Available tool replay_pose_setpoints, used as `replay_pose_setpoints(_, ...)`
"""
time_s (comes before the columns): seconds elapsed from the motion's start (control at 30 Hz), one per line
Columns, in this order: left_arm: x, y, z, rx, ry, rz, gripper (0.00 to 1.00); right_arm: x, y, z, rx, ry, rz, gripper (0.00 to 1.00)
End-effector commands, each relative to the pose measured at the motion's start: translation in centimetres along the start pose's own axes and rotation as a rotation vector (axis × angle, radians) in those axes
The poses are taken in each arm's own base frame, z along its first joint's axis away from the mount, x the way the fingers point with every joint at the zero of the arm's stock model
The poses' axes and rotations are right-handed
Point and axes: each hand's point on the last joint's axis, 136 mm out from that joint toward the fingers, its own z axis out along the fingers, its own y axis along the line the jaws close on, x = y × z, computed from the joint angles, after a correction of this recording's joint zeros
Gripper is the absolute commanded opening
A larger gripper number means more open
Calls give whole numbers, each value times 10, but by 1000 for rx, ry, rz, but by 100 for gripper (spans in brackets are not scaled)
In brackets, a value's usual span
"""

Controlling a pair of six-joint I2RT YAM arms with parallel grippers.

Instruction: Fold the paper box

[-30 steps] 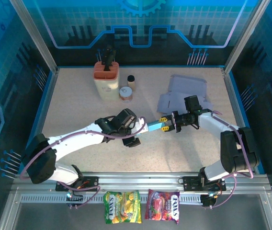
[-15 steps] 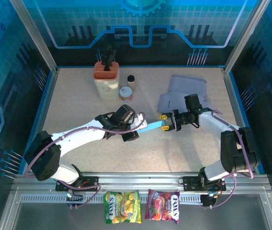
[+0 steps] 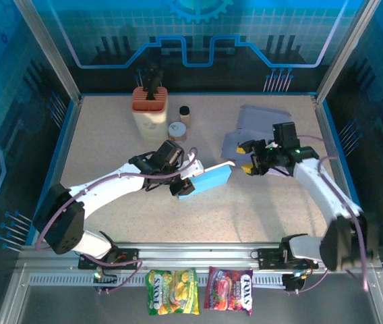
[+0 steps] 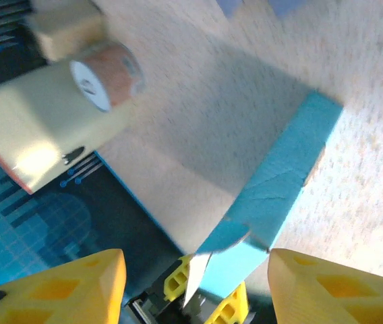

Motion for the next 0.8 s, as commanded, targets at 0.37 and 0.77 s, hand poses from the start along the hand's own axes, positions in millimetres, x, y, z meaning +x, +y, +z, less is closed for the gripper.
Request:
replay_pose_setpoints(0.37, 3, -8, 0, 61, 25, -85, 42, 63, -42, 19, 12, -257, -237, 57)
replay_pose_setpoints(0.77, 2, -6, 0, 54, 30, -83, 43, 73, -33, 55, 2, -211, -193, 56)
